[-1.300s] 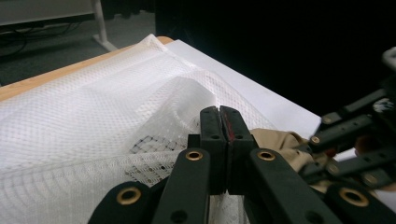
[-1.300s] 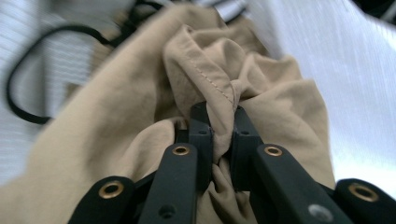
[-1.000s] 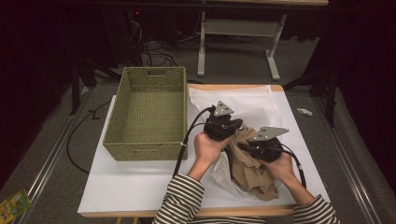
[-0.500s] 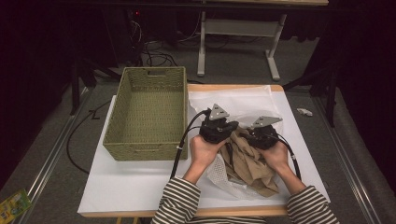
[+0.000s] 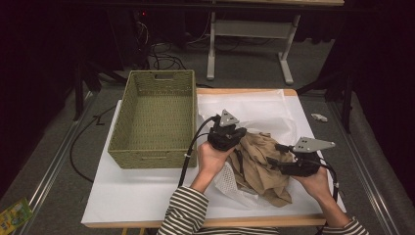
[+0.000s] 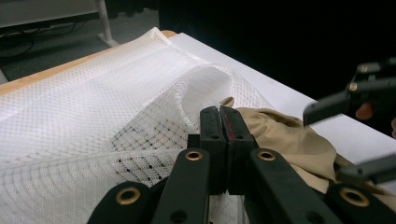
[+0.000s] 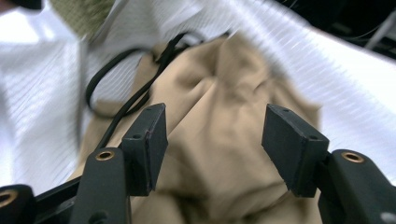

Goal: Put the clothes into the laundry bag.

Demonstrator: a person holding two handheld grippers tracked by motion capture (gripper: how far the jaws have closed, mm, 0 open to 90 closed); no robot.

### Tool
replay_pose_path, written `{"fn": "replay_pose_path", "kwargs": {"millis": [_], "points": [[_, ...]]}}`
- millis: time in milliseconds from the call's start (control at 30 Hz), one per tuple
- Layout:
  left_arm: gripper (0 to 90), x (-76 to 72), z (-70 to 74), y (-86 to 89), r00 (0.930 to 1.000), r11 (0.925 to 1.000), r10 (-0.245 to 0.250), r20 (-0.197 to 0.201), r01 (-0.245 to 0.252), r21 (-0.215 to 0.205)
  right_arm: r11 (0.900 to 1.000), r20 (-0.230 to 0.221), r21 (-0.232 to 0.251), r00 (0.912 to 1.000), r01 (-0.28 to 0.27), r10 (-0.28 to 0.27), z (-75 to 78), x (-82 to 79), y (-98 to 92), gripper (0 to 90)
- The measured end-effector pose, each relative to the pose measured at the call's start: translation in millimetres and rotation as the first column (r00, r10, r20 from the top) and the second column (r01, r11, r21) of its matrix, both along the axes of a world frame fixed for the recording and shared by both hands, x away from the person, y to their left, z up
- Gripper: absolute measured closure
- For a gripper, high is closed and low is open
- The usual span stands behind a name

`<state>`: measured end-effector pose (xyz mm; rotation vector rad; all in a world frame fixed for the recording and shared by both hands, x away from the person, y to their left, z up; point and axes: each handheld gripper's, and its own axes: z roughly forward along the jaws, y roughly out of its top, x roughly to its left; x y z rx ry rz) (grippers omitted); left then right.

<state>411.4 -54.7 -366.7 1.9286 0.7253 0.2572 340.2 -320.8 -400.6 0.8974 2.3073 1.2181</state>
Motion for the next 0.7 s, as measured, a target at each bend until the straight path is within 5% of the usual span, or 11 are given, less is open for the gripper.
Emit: {"fn": "replay_pose_path", "kwargs": {"millis": [233,367,533,700], "points": [[89.0,-0.6,1.1,-1.3,0.9999,0.9999,-0.013,-0.002,0.013,0.001,0.992,-0.116,-0.117,0.9929,-0.041,0.027,-35.0,14.0,21.8,34.6],[89.0,-0.5,0.4,-2.6,0.9999,0.9999,-0.012,-0.003,0.012,0.003,0.991,-0.157,-0.127,0.9872,-0.048,0.028,-45.4,24.4,28.4,46.6],[89.0,0.2,-1.0,-6.6,0.9998,0.9999,-0.012,-0.014,0.012,0.004,0.975,-0.13,-0.205,0.9896,-0.088,0.062,-46.4,20.1,35.5,79.9],[89.1,1.9,-3.0,-7.9,0.9988,0.9992,-0.038,-0.03,0.038,0.01,0.977,-0.087,-0.187,0.9928,-0.098,0.083,-36.2,13.1,37.6,84.3]]}}
